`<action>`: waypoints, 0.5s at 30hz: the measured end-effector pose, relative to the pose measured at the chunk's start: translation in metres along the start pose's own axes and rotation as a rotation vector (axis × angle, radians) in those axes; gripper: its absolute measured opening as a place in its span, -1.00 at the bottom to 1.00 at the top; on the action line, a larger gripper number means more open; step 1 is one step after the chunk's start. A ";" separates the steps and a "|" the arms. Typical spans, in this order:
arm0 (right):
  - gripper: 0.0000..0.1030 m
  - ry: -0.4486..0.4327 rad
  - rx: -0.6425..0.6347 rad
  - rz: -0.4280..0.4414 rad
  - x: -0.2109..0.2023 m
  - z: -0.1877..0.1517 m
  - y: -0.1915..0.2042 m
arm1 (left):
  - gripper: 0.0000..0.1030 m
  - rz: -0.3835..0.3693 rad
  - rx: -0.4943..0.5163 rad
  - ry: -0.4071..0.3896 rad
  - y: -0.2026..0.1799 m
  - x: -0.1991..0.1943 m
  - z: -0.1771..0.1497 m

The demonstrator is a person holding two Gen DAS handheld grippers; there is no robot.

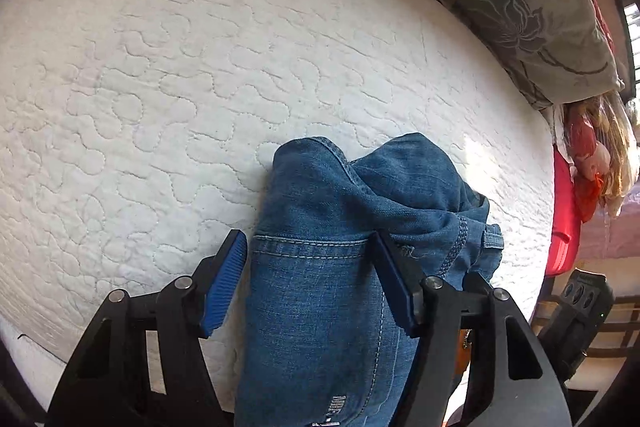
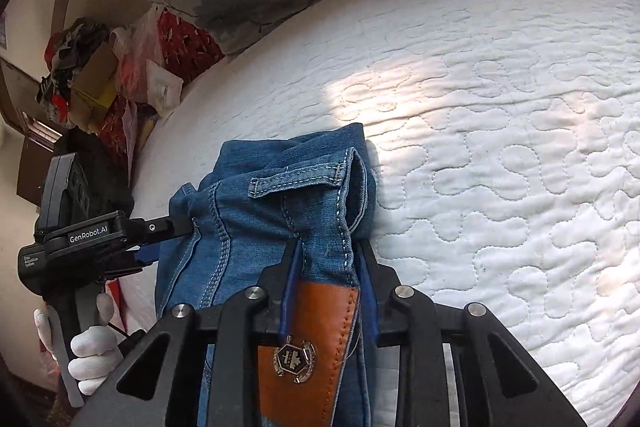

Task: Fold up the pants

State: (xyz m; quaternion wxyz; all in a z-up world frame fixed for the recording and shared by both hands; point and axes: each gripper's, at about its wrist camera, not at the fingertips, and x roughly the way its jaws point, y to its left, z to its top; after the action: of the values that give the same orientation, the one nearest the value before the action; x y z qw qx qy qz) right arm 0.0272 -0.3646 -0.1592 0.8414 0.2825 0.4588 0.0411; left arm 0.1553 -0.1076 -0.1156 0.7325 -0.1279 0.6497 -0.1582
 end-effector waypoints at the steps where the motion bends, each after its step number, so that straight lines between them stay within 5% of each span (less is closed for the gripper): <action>1: -0.36 -0.007 0.013 0.021 -0.005 -0.002 0.000 | 0.24 -0.040 -0.015 -0.002 0.006 -0.007 -0.001; 5: 0.06 -0.034 0.041 0.095 -0.033 -0.021 -0.005 | 0.25 -0.107 -0.031 -0.042 0.033 -0.039 -0.018; 15: 0.16 -0.017 0.106 0.096 -0.034 -0.065 -0.012 | 0.25 -0.166 -0.057 0.059 0.054 -0.014 -0.074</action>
State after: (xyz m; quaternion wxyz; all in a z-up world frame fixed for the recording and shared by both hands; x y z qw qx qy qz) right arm -0.0466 -0.3572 -0.1671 0.8261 0.3488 0.4393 0.0545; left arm 0.0841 -0.0508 -0.1335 0.6936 -0.1973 0.6623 -0.2033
